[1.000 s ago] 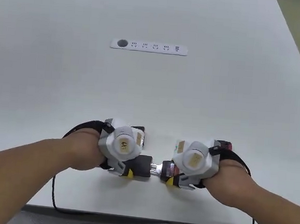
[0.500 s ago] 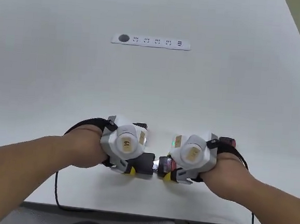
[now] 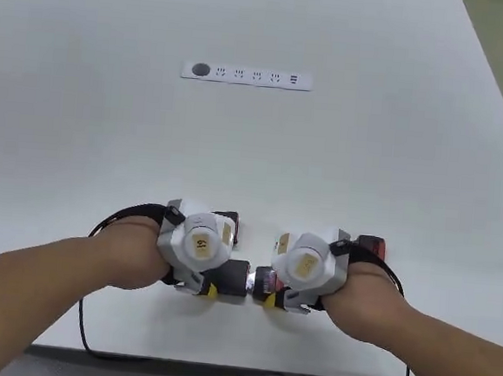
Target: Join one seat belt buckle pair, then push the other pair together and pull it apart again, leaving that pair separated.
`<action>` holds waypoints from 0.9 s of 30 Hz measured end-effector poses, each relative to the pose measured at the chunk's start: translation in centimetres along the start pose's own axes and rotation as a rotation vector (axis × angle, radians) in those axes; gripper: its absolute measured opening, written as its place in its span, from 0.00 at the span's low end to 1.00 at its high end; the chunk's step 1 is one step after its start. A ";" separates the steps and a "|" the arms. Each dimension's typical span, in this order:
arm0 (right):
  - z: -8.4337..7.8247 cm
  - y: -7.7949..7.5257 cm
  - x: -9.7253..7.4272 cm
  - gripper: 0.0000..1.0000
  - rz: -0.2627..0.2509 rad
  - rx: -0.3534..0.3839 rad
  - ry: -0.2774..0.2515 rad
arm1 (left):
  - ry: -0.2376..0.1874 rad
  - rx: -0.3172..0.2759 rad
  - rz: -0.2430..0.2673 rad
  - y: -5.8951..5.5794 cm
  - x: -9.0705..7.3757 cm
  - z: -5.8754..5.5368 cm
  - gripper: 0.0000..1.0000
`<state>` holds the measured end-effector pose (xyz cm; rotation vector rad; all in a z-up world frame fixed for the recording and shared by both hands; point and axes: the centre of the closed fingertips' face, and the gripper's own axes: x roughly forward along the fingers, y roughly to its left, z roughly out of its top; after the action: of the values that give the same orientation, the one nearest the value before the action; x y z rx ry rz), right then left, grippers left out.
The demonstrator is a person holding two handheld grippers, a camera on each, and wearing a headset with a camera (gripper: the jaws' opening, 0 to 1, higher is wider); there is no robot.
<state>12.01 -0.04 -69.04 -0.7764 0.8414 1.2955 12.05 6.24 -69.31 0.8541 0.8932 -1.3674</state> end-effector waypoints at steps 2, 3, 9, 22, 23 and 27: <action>-0.1 0.0 0.1 0.28 -0.003 0.008 -0.002 | 0.001 -0.005 0.000 0.1 0.0 -0.1 0.31; -0.1 0.0 0.1 0.28 -0.004 0.005 -0.001 | 0.003 -0.004 0.001 0.1 0.0 -0.1 0.30; 0.0 0.1 0.1 0.28 -0.001 -0.001 0.006 | 0.022 -0.002 0.001 0.1 0.1 -0.2 0.30; 0.0 0.0 0.3 0.28 0.001 0.005 0.004 | 0.028 -0.011 -0.001 0.1 0.1 -0.2 0.30; -0.1 0.0 0.4 0.28 0.001 0.005 0.005 | 0.028 -0.008 -0.002 0.1 0.1 -0.2 0.30; 0.0 0.0 0.3 0.28 0.002 0.003 0.007 | 0.025 -0.013 0.001 0.1 0.1 -0.2 0.31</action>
<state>12.01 0.10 -69.33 -0.7778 0.8498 1.2938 12.14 6.43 -69.46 0.8632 0.9202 -1.3514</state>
